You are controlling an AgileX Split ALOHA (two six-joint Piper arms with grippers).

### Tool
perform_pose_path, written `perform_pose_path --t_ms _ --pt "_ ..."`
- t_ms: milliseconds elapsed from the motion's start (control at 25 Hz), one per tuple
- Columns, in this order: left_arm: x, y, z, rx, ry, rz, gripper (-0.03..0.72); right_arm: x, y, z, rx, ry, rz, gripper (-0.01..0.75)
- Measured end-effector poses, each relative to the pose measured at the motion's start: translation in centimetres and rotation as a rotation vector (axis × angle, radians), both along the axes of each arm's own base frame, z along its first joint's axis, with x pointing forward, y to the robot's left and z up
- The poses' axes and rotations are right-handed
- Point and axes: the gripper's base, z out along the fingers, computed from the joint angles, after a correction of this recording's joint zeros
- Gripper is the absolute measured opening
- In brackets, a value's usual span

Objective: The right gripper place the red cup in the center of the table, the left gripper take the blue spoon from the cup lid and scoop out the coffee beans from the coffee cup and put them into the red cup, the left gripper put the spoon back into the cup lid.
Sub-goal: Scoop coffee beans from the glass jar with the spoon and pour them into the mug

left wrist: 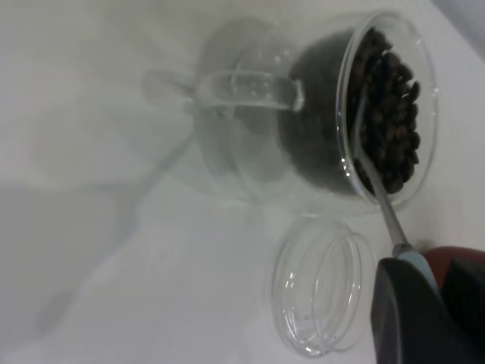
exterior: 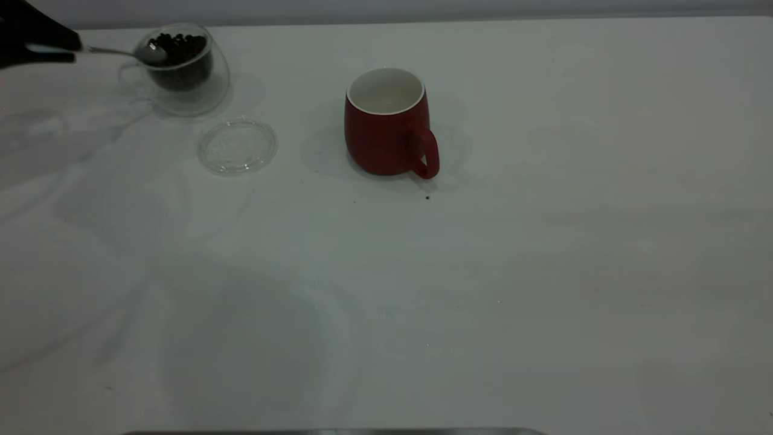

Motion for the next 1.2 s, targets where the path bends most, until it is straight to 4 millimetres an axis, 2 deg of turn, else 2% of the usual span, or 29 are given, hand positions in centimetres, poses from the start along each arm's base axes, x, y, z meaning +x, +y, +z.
perform_pose_path --t_ms 280,640,1200 --pt "0.8 -0.5 -1.9 -0.09 0.011 0.059 0.114 0.0 0.0 0.0 0.0 0.0 0.0 0.52" --pt "0.7 -0.9 -3.9 -0.196 0.042 0.099 0.114 0.0 0.0 0.0 0.0 0.0 0.0 0.52" --pt "-1.0 3.0 -3.0 -0.335 0.016 0.107 0.114 0.0 0.0 0.0 0.0 0.0 0.0 0.52"
